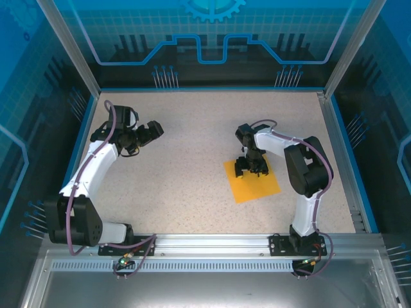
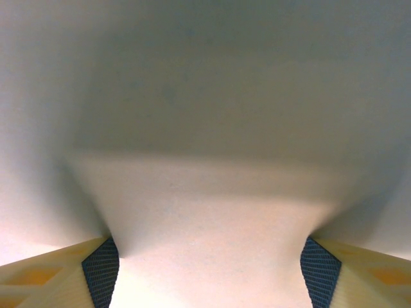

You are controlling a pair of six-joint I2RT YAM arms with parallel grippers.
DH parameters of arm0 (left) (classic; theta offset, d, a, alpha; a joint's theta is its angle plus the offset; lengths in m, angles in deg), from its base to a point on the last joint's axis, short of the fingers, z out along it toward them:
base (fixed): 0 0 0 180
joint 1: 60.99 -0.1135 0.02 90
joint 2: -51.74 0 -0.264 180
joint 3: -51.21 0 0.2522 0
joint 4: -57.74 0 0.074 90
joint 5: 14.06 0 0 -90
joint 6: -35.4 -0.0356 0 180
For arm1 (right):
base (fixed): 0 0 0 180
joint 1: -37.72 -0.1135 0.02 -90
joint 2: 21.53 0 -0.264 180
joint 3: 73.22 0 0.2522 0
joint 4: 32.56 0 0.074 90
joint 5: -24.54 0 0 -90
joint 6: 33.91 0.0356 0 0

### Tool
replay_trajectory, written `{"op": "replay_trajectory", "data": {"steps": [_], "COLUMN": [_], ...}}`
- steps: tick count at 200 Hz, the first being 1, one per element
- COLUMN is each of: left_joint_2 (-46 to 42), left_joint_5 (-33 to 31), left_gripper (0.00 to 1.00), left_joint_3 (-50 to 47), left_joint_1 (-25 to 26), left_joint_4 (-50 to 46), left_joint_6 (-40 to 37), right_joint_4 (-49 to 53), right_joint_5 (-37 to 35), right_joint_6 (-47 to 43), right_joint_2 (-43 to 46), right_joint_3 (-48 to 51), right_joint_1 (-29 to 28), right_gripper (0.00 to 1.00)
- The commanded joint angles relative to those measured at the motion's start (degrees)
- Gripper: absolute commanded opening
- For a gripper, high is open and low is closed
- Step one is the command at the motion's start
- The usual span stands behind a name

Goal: Fold a paper plane with a square sheet of paper (pick it up from the middle)
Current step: Fold the square sheet of paper in half at the center of the table.

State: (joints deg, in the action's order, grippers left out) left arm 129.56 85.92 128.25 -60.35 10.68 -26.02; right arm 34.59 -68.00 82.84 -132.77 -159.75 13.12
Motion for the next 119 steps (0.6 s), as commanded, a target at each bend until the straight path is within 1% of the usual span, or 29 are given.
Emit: {"op": "replay_trajectory", "data": {"steps": [1,9,44,75,92,110,119], "left_joint_2": [0.2,0.2,0.2,0.5,0.6,0.8,0.9], "left_joint_5": [1.4,1.4,1.4,1.5,1.8,2.4,2.7], "left_gripper": [0.98,0.99,0.98,0.98,0.98,0.99,0.99], "left_joint_3": [1.5,1.6,1.5,1.2,0.8,0.4,0.2], "left_joint_1": [0.2,0.2,0.2,0.2,0.2,0.2,0.2], "left_joint_4": [-1.5,-1.6,-1.6,-1.2,-0.8,-0.3,0.1], "left_joint_6": [0.0,0.0,0.0,0.3,0.6,1.0,1.3], "right_joint_4": [-3.1,-3.2,-3.1,-4.0,-4.8,-4.8,-5.1], "right_joint_5": [3.2,3.1,2.1,4.8,5.6,4.8,4.9], "right_joint_6": [0.1,0.2,1.2,4.1,6.4,8.7,9.6], "right_joint_2": [-2.8,-2.7,-1.3,0.3,0.8,0.8,0.8], "right_joint_3": [2.9,2.9,2.8,3.5,3.6,3.1,2.9], "right_joint_1": [0.4,0.4,0.4,-0.5,-2.0,-3.4,-3.8], "right_gripper": [0.74,0.72,0.69,0.68,0.64,0.6,0.56]}}
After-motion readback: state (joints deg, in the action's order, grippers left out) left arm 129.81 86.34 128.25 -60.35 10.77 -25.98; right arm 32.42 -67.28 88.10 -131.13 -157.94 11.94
